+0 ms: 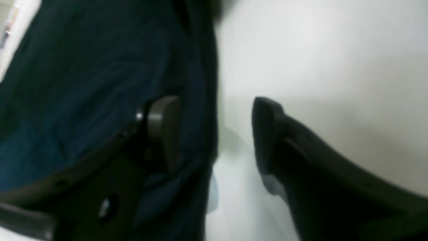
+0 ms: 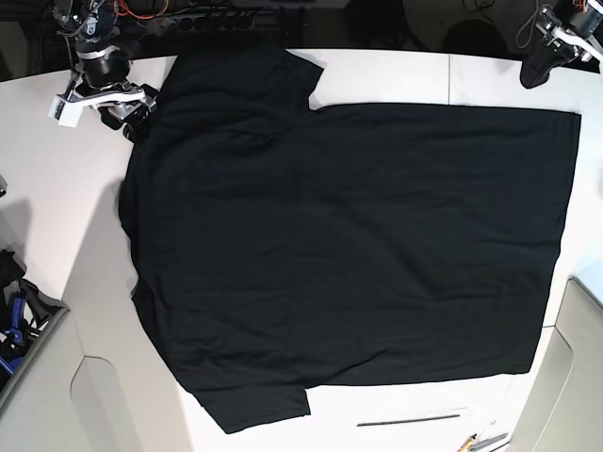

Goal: Fold the T-shirt properly
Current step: 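Move the right gripper to the black shirt's shoulder corner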

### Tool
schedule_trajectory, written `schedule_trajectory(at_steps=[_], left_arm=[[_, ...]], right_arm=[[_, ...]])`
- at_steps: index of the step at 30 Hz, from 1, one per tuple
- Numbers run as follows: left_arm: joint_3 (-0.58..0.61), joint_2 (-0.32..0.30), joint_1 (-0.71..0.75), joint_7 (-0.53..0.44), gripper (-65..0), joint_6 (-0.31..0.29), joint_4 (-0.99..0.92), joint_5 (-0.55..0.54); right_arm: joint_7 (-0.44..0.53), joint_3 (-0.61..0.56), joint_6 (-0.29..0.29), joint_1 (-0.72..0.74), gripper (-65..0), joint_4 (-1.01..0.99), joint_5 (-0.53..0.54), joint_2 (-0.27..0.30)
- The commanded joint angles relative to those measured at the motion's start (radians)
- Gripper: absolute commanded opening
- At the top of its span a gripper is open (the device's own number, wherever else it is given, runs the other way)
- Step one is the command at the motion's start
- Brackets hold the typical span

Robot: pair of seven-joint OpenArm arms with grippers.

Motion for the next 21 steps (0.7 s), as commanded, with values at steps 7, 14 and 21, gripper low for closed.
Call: schedule_trajectory(at_steps=[7,14,21], left_arm=[[-0.010,-0.011,0.011,-0.010,-65.0,-0.009,0.013,-0.027],[-0.010,-0.012,0.011,-0.011,-65.0,-0.009,0.013,-0.027],[-0.010,-0.022,-0.031,-0.011,-65.0,-0.009,0.013,-0.027]], right_arm=[[-0.030,-0.038,0.041,0.015,-30.7,-0.023,0.005,0.003],[-0.030,-0.056,0.049,0.015,-30.8,-0.023,0.005,0.003],[-0.031,-0.056,0.049,0.014,-62.5,-0.023,0.004,0.003]])
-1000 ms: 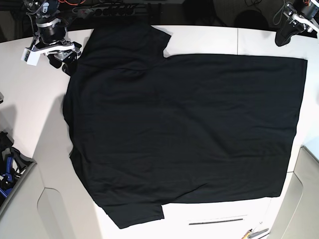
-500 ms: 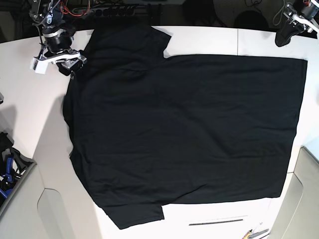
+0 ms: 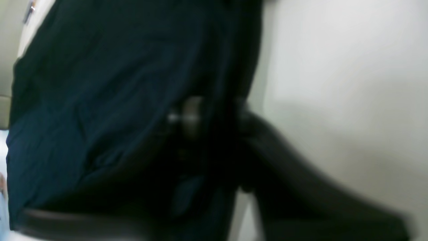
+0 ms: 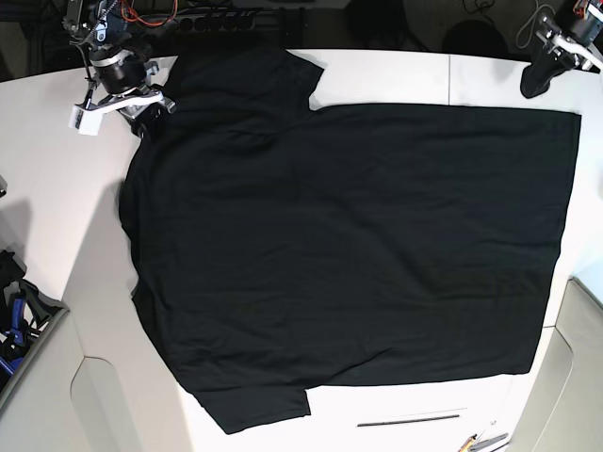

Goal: Fold the T-shirt properly
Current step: 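Move the right gripper to the black shirt's shoulder corner, then move the left gripper to the opposite shirt corner and grasp it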

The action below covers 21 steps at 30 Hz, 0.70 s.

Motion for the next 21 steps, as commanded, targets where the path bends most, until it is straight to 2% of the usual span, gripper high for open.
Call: schedule_trajectory(at_steps=[1,3,7,9,15,21], left_arm=[[-0.010,-0.022,0.005,-0.016,-65.0,-0.009,0.013,-0.027],[-0.010,-0.032,-0.009,-0.019,-65.0,-0.009,0.013,-0.027],[-0.010,-0.046,-0.041,-0.058,-48.4,-0.009,0.013,0.003],[-0.010,-0.050,-0.062,-0.098,-44.6,-0.009,0.013,0.071],[-0.010,-0.066,-0.142,-0.171,-44.5,-0.009,0.005,0.262],[-0.010,-0.125,-0.218,-0.207,-44.5,-0.002,-0.080,0.348]], right_arm=[[0.003,0.000,0.006,-0.003,-65.0,0.011,0.000,0.003],[0.002,0.000,0.005,-0.003,-65.0,0.011,0.000,0.003],[0.000,0.000,0.006,-0.003,-65.0,0.011,0.000,0.003],[0.000,0.000,0.006,-0.003,-65.0,0.011,0.000,0.003],[0.000,0.000,0.005,-0.003,-65.0,0.011,0.000,0.002],[0.000,0.000,0.005,-0.003,-65.0,0.011,-0.001,0.002]])
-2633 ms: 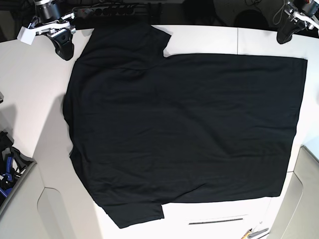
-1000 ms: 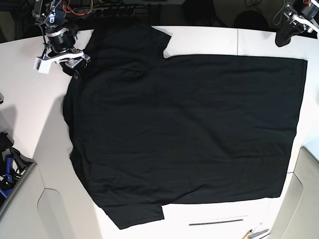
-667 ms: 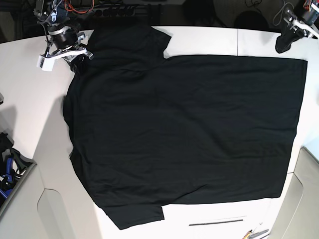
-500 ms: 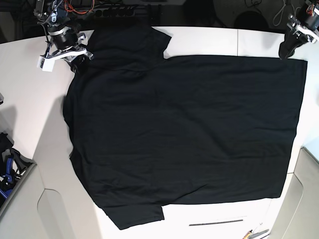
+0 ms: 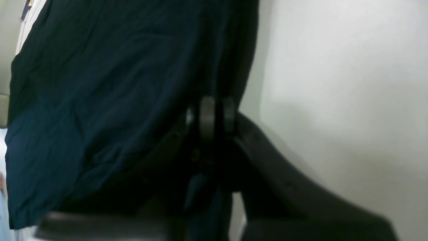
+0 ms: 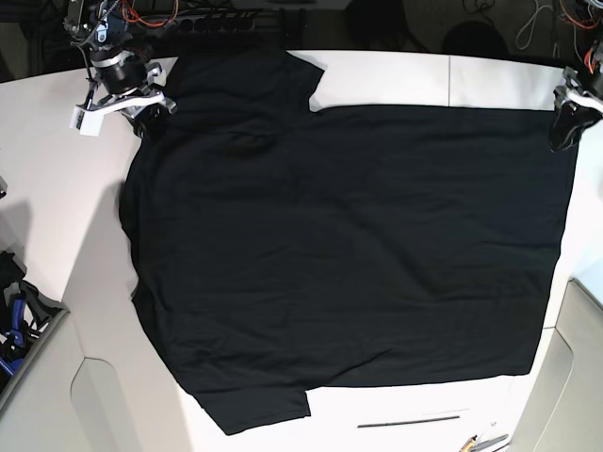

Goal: Fold the T-shirt properly
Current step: 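Move the left gripper to the opposite shirt corner and grasp it, then lift the shirt edge with both grippers and fold it over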

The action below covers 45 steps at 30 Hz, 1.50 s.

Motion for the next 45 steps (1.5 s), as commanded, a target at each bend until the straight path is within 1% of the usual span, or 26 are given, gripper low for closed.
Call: schedule_trajectory(at_steps=[1,6,7,9,11,13,16,18,22,26,29,32,35,39,42,45], left_arm=[[-0.009,-0.030,-0.010,-0.017,-44.5,-0.007,-0.010,-0.009],[-0.010,-0.077,-0.061,-0.043,-44.5,-0.007,-0.130,0.021],[-0.010,-0.086,-0.069,-0.047,-43.3,-0.007,-0.151,0.021],[-0.010,-0.100,-0.074,-0.051,-39.0,-0.007,-0.179,0.036],[-0.013,-0.106,-0.073,-0.076,-36.0,-0.007,-0.186,0.076],[-0.023,-0.105,-0.073,-0.101,-35.9,-0.006,-0.189,0.119],[-0.040,-0.105,-0.073,-0.110,-35.9,0.044,-0.191,0.137],[-0.047,-0.105,-0.073,-0.117,-35.9,0.056,-0.191,0.153],[-0.048,-0.105,-0.073,-0.153,-35.9,0.097,-0.204,0.198],[-0.048,-0.105,-0.073,-0.167,-35.9,0.098,-0.256,0.198],[-0.048,-0.106,-0.074,-0.197,-35.9,0.098,-0.315,0.198],[-0.048,-0.105,-0.077,-0.209,-35.9,0.097,-0.378,0.177],[-0.047,-0.105,-0.088,-0.192,-35.9,0.093,-0.423,0.145],[-0.046,-0.105,-0.090,-0.105,-36.0,0.035,-0.432,0.043],[-0.046,-0.104,-0.090,-0.045,-36.0,0.015,-0.432,-0.016],[-0.046,-0.098,-0.090,0.006,-36.0,0.014,-0.432,-0.057]], right_arm=[[0.002,0.000,0.005,-0.003,-65.0,0.011,-0.003,0.002],[0.002,0.000,0.005,-0.003,-65.0,0.011,-0.003,0.003],[0.002,0.000,0.005,-0.003,-65.0,0.011,-0.003,0.002],[0.002,0.000,0.005,-0.003,-65.0,0.011,-0.003,0.003],[0.002,0.000,0.005,-0.003,-65.0,0.011,-0.003,0.003],[0.002,0.000,0.005,-0.003,-65.0,0.011,-0.003,0.002],[0.002,0.000,0.005,-0.003,-65.0,0.011,-0.003,0.003],[0.002,0.000,0.005,-0.003,-65.0,0.011,-0.003,0.003],[0.002,0.000,0.005,-0.003,-65.0,0.011,-0.003,0.003],[0.002,0.000,0.005,-0.003,-65.0,0.011,-0.003,0.003],[0.002,0.000,0.005,-0.003,-65.0,0.011,-0.003,0.003],[0.002,0.000,0.005,-0.003,-65.0,0.011,-0.003,0.003],[0.002,0.000,0.005,-0.003,-65.0,0.011,-0.003,0.003],[0.002,0.000,0.005,-0.003,-65.0,0.011,-0.003,0.003],[0.002,0.000,0.005,-0.003,-65.0,0.011,-0.003,0.003],[0.002,0.000,0.005,-0.003,-65.0,0.011,-0.003,0.003]])
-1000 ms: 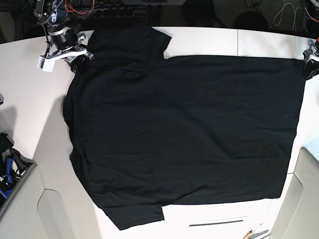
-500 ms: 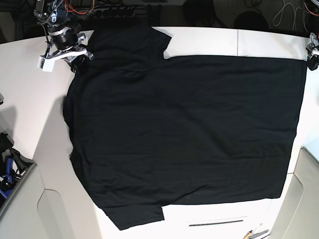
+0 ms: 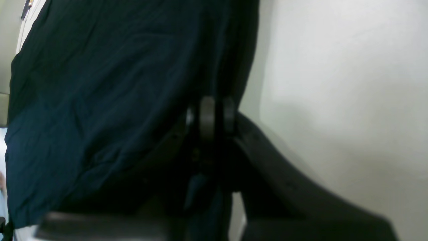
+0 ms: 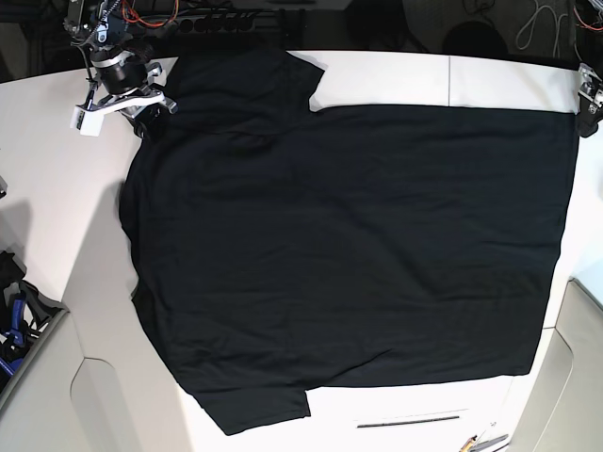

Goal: Fold the T-shirt properly
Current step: 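Lift the shirt edge with both grippers and fold it over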

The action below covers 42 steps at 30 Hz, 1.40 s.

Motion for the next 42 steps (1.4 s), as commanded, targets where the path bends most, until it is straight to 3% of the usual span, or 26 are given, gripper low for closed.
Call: schedule_trajectory(at_steps=[1,14,20,23,29,36,42], left_arm=[[-0.002,-0.012,0.007,0.031,-36.0,-0.007,0.006,-0.005],[0.000,0.008,0.007,0.094,-36.7,-0.035,0.006,-0.090],[0.000,0.008,0.006,0.087,-51.5,-0.035,0.006,-0.090],[0.000,0.008,0.006,0.055,-65.0,-0.035,0.006,-0.090],[-0.001,-0.015,0.007,0.025,-65.0,-0.035,0.007,-0.089],[-0.013,-0.051,0.010,0.026,-65.0,-0.035,0.026,-0.090],[-0.089,-0.051,0.044,0.079,-65.0,-0.035,0.071,-0.110]], right_arm=[[0.002,0.000,0.005,-0.003,-65.0,0.011,0.000,0.002],[0.002,0.000,0.005,-0.003,-65.0,0.011,0.000,0.003],[0.002,0.000,0.005,-0.003,-65.0,0.011,0.000,0.002],[0.002,0.000,0.005,-0.003,-65.0,0.011,0.000,0.003],[-0.004,0.001,0.031,-0.003,-65.0,0.042,0.000,0.011],[-0.096,0.006,0.031,-0.021,-65.0,0.185,0.000,0.022],[-0.134,0.007,0.032,-0.111,-65.0,0.294,0.000,0.022]])
